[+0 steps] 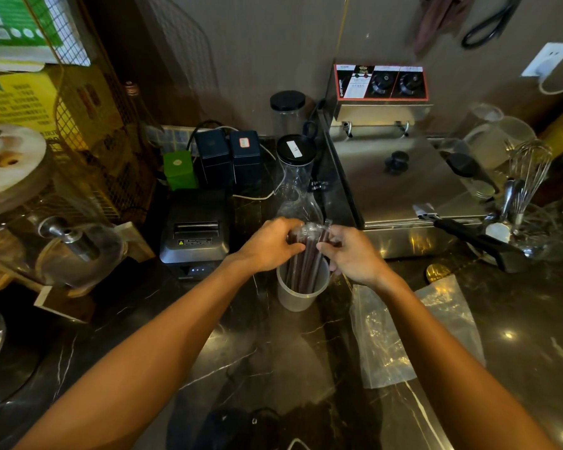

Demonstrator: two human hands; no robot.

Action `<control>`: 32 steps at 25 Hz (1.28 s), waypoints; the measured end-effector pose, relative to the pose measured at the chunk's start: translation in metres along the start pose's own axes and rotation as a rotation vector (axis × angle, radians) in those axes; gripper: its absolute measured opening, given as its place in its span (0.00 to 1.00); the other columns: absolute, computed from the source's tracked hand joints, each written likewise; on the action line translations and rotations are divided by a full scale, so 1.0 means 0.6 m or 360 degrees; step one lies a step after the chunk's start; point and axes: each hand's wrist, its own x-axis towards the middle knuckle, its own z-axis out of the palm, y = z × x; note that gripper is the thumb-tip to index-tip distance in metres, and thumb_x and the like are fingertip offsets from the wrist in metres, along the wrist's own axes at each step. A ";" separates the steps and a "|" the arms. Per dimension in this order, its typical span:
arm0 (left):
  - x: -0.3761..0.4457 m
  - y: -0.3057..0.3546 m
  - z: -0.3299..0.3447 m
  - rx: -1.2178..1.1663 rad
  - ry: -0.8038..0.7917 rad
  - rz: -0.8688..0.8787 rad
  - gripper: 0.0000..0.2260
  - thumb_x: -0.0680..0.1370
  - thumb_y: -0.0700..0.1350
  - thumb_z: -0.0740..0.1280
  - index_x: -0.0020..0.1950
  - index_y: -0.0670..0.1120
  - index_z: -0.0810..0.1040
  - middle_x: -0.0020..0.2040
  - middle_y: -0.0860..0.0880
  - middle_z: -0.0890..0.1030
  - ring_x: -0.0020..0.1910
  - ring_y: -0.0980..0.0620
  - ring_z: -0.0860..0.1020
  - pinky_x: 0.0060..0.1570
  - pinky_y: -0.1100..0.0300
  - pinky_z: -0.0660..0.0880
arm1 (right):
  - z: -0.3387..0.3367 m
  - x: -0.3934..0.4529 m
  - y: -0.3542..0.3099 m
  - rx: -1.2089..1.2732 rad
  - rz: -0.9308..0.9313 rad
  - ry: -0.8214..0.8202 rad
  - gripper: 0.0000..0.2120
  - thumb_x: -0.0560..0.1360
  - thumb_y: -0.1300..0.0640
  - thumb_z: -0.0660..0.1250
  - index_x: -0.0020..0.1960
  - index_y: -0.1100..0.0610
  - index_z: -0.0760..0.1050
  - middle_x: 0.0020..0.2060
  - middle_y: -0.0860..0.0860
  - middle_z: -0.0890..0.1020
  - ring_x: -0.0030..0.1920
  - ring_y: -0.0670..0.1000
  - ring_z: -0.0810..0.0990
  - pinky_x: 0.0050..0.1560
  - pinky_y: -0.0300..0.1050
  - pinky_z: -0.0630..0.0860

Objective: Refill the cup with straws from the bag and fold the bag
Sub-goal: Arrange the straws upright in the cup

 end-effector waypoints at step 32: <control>-0.095 0.100 -0.074 -0.0223 0.0056 0.0732 0.15 0.78 0.35 0.72 0.62 0.48 0.85 0.53 0.50 0.81 0.48 0.54 0.82 0.52 0.56 0.82 | -0.051 -0.042 -0.072 0.2218 0.0680 0.0034 0.07 0.82 0.63 0.66 0.46 0.63 0.80 0.35 0.54 0.81 0.24 0.44 0.81 0.25 0.34 0.79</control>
